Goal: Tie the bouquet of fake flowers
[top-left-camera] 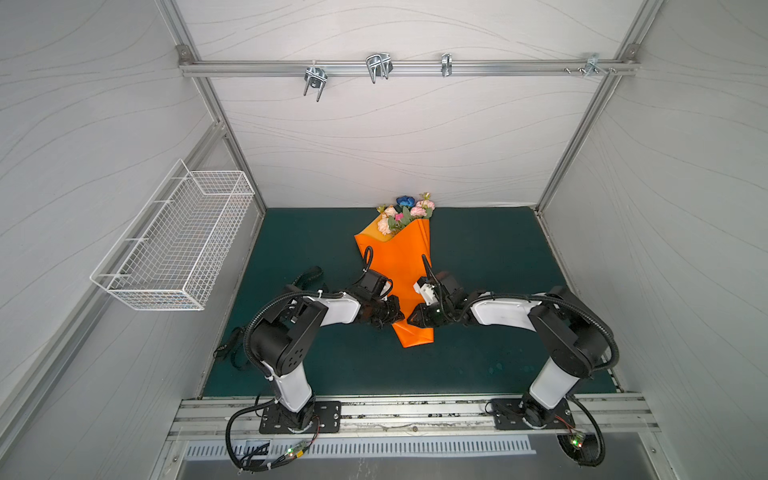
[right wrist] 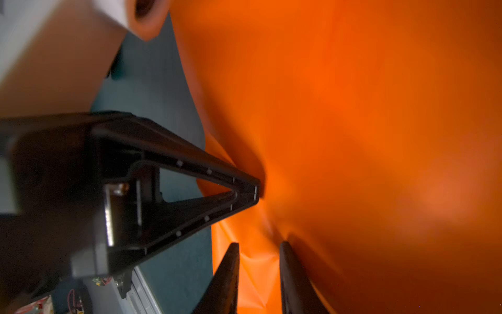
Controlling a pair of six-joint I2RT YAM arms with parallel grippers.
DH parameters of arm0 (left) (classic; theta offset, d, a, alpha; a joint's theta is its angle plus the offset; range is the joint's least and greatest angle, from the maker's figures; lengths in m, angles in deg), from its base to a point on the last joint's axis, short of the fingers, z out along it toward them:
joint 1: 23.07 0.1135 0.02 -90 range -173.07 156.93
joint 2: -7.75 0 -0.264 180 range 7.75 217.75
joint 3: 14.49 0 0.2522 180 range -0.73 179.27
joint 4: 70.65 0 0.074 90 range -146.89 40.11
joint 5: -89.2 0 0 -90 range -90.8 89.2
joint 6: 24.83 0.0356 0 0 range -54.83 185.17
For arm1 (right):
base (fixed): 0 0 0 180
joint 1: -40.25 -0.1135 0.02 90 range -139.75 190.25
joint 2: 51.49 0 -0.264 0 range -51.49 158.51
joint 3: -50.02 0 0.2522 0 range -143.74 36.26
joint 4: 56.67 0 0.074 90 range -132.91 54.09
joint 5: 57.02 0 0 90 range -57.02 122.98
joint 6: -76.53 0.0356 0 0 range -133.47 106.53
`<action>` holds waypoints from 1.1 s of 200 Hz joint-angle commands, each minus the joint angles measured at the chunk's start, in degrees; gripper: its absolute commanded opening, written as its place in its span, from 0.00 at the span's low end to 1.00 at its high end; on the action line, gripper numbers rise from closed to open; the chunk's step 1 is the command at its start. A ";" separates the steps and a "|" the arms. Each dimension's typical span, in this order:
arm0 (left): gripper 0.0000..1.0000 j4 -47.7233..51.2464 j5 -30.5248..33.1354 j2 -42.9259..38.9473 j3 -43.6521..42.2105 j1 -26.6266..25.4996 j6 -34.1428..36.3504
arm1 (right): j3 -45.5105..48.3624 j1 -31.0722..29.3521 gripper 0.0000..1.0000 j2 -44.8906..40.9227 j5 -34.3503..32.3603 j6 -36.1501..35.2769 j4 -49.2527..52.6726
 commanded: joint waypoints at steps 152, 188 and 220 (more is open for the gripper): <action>0.00 3.49 0.47 4.37 0.59 -0.28 1.83 | -18.74 23.46 0.29 21.25 9.98 7.50 -9.96; 0.00 4.27 0.31 4.53 1.12 -0.27 2.50 | -24.86 23.90 0.31 25.53 9.66 8.64 -9.61; 0.00 4.64 -0.08 4.78 1.57 -0.24 2.76 | -29.16 23.88 0.31 28.53 6.36 9.05 -7.39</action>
